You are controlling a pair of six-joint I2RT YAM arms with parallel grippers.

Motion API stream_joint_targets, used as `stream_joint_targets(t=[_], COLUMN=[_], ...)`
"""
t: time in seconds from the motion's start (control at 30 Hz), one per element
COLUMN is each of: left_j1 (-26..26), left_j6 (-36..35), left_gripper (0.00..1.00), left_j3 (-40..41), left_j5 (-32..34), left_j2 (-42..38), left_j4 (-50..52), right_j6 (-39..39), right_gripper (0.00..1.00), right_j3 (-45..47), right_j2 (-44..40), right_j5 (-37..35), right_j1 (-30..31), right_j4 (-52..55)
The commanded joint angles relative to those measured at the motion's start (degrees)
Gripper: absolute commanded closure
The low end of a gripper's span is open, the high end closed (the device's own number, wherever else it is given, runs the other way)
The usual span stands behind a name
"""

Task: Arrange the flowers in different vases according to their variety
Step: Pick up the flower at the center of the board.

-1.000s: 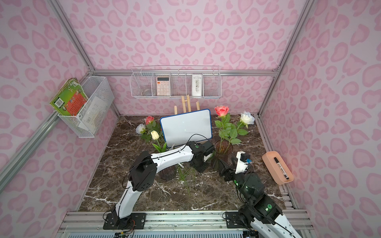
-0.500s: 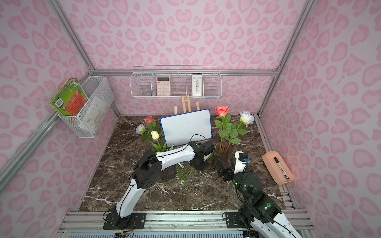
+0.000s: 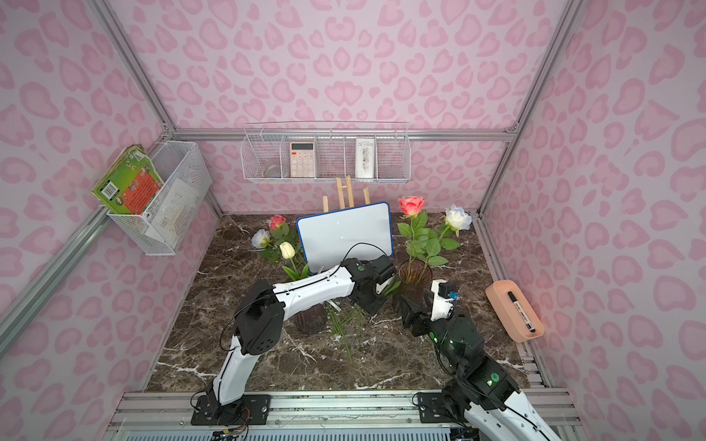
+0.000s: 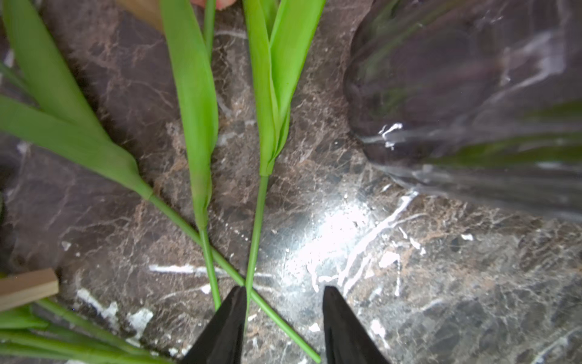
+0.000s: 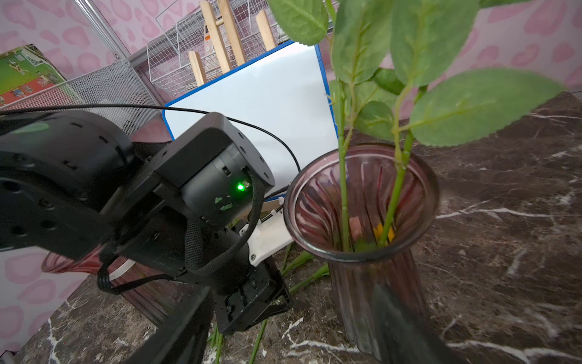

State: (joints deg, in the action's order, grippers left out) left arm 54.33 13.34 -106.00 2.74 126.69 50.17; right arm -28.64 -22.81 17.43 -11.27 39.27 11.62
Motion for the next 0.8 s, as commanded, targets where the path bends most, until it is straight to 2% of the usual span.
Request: stream_joint_targets(t=[0.0, 0.17, 0.3, 0.37, 0.53, 0.77], left_j1=[-0.6, -1.0, -1.2, -1.2, -1.1, -1.1], left_j6=[-1.2, -1.4, -1.4, -1.3, -0.8, 1.7], left_gripper=[0.56, 0.56, 0.62, 0.7, 0.99, 1.0], left_j3=[-2.1, -3.9, -4.0, -3.6, -0.4, 5.0], left_j5=[0.4, 0.7, 0.8, 0.5, 1.4, 4.2], left_j2=[3.0, 6.8, 8.0, 7.8, 4.2, -6.4], left_j4=[2.0, 2.4, 2.5, 2.5, 1.5, 1.7], right_j6=[0.4, 0.5, 0.5, 0.7, 0.6, 0.6], right_gripper=[0.19, 0.19, 0.19, 0.19, 0.19, 0.19], right_j3=[-0.2, -0.2, -0.2, -0.3, -0.2, -0.1], right_j2=[0.1, 0.3, 0.6, 0.5, 0.5, 1.2], right_j5=[0.5, 1.0, 1.5, 1.6, 1.6, 2.7], right_j1=[-0.1, -0.1, -0.1, -0.1, -0.1, -0.2], right_j4=[-1.4, -1.4, -1.6, -1.7, -1.7, -2.1])
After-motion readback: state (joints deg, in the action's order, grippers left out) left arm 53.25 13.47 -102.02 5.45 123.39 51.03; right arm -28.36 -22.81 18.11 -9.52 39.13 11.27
